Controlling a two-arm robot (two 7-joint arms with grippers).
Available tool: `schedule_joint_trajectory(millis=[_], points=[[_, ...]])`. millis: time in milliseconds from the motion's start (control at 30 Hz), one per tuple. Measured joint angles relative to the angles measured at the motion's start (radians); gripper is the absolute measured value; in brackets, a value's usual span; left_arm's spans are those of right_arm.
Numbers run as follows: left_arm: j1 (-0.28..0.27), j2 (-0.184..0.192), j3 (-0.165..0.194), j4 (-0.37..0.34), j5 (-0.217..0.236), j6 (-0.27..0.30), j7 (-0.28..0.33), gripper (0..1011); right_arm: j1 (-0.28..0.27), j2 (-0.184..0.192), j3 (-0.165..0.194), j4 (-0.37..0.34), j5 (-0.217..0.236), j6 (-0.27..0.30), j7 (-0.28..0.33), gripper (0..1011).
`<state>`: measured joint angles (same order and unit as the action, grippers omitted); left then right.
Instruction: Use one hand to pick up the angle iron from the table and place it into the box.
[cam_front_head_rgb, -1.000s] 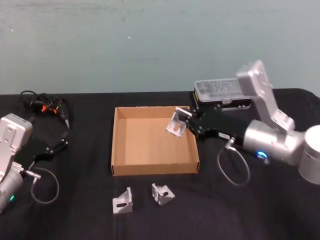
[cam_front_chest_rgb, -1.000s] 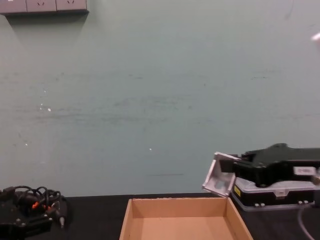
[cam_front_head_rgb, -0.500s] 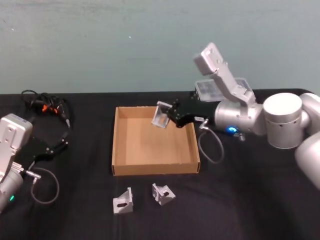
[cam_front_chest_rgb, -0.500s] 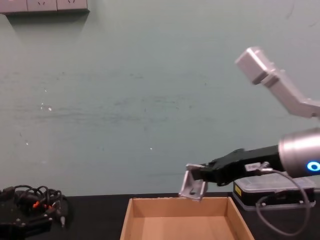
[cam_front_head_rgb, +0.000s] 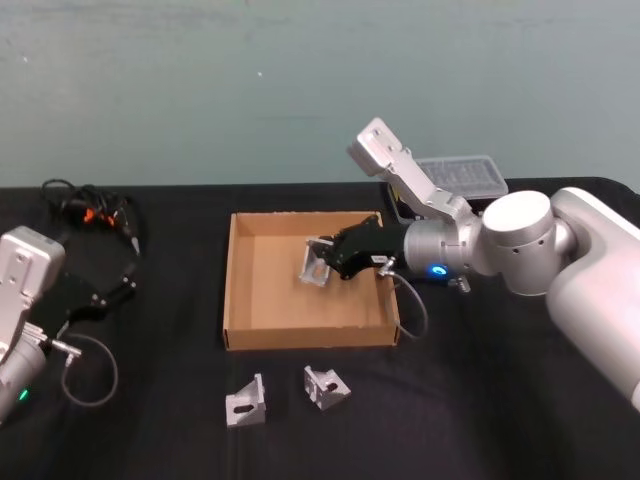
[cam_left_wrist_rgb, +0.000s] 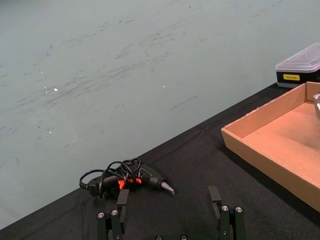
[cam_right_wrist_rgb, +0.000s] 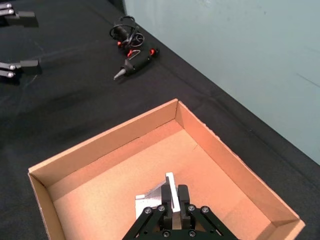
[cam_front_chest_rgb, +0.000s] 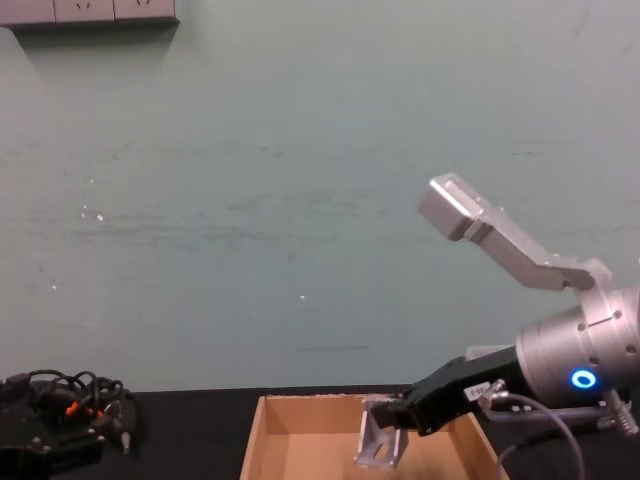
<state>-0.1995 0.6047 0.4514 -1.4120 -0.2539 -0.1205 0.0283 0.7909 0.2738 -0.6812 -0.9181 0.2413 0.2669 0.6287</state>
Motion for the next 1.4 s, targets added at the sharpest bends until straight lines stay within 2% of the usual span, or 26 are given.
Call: schedule_joint_trajectory(millis=[433,667,800,833,867,933,967,1000,1067,1167,1200,1267,1367,1400], points=[[0.000,0.000,0.000,0.000,0.000,0.000,0.000,1000,0.021,-0.054,0.003,0.097,-0.040,-0.051,0.008,86],[0.000,0.000,0.000,0.000,0.000,0.000,0.000,1000,0.020,-0.051,0.004,0.092,-0.040,-0.050,0.007,87],[0.000,0.000,0.000,0.000,0.000,0.000,0.000,1000,0.019,-0.050,0.003,0.090,-0.039,-0.050,0.007,171],[0.000,0.000,0.000,0.000,0.000,0.000,0.000,1000,0.019,-0.050,0.003,0.089,-0.039,-0.050,0.007,226],[0.000,0.000,0.000,0.000,0.000,0.000,0.000,1000,0.019,-0.050,0.003,0.088,-0.039,-0.050,0.007,226],[0.000,0.000,0.000,0.000,0.000,0.000,0.000,1000,0.018,-0.049,0.003,0.088,-0.038,-0.050,0.007,302],[0.000,0.000,0.000,0.000,0.000,0.000,0.000,1000,0.018,-0.049,0.003,0.087,-0.038,-0.050,0.007,302],[0.000,0.000,0.000,0.000,0.000,0.000,0.000,1000,0.018,-0.049,0.003,0.087,-0.038,-0.049,0.007,362],[0.000,0.000,0.000,0.000,0.000,0.000,0.000,1000,0.018,-0.049,0.003,0.086,-0.038,-0.049,0.007,396],[0.000,0.000,0.000,0.000,0.000,0.000,0.000,1000,0.018,-0.049,0.002,0.086,-0.038,-0.049,0.007,501],[0.000,0.000,0.000,0.000,0.000,0.000,0.000,1000,0.018,-0.048,0.002,0.085,-0.038,-0.049,0.007,563],[0.000,0.000,0.000,0.000,0.000,0.000,0.000,1000,0.018,-0.048,0.002,0.085,-0.037,-0.048,0.007,599],[0.000,0.000,0.000,0.000,0.000,0.000,0.000,1000,0.017,-0.048,0.002,0.085,-0.037,-0.048,0.007,724],[0.000,0.000,0.000,0.000,0.000,0.000,0.000,1000,0.017,-0.048,0.002,0.085,-0.037,-0.048,0.007,724]])
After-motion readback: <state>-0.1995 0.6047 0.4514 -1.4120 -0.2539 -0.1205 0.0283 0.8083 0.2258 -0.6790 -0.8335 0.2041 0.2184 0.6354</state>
